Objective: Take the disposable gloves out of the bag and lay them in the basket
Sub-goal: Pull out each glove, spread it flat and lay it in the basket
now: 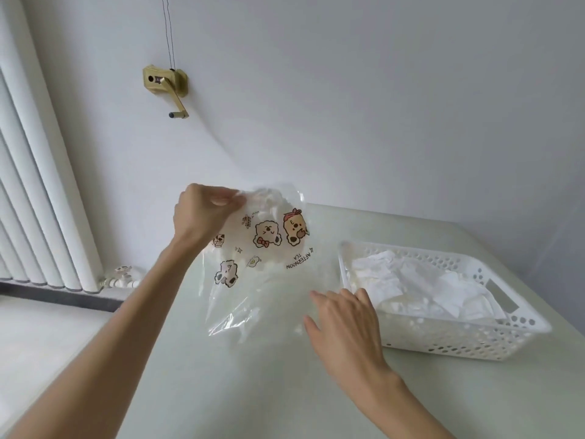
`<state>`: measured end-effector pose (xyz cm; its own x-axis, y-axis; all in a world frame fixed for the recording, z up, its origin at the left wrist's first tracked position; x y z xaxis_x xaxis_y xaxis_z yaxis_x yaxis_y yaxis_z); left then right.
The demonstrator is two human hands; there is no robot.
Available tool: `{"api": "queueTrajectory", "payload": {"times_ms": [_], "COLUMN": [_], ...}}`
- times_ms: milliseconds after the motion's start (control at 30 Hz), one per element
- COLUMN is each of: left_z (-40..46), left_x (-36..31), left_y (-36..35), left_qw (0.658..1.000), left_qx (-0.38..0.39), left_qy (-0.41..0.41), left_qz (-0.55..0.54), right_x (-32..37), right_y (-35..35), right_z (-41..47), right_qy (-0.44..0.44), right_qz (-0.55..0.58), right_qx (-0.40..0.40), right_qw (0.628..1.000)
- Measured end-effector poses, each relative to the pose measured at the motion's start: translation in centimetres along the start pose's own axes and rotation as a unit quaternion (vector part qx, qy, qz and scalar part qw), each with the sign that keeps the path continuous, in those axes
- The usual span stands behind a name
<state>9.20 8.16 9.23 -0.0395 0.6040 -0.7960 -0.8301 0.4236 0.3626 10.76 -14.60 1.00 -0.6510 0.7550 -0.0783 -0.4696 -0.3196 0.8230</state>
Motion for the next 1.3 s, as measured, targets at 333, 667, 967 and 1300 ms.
{"api": "queueTrajectory", "payload": {"times_ms": [333, 667, 967, 1300], "left_z": [-3.4, -2.9, -4.5, -5.2], "left_x": [-3.8, -2.3, -4.3, -3.2], "left_y": [3.4, 3.5, 4.3, 3.0], "left_qw": [0.979, 0.99, 0.968, 0.961], "left_qx": [-0.174, -0.086, -0.197, -0.219], "left_qy": [-0.093, -0.06, -0.157, -0.16], "left_qz": [0.05, 0.097, 0.007, 0.06], "right_x": [1.1, 1.5, 1.3, 1.0], "right_y": [1.8, 2.0, 1.3, 0.9], "right_z": [1.3, 1.8, -0.3, 0.4], "right_qy": [-0.353, -0.334, -0.292, -0.312], "right_qz": [0.614, 0.633, 0.648, 0.653], "right_qx": [0.234, 0.16, 0.103, 0.069], "right_qw": [0.666, 0.68, 0.696, 0.686]}}
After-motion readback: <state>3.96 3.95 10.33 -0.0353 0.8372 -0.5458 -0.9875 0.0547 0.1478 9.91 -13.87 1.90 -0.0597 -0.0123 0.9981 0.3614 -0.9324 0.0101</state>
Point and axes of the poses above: each hand's wrist, its own z-axis towards the middle knuckle, its own y-axis out of the back of the hand, x = y × z, the point moved 1 cm from there along z, towards the middle knuckle, and after that the axes turned 5 degrees about -x, right-handed, at the moved point
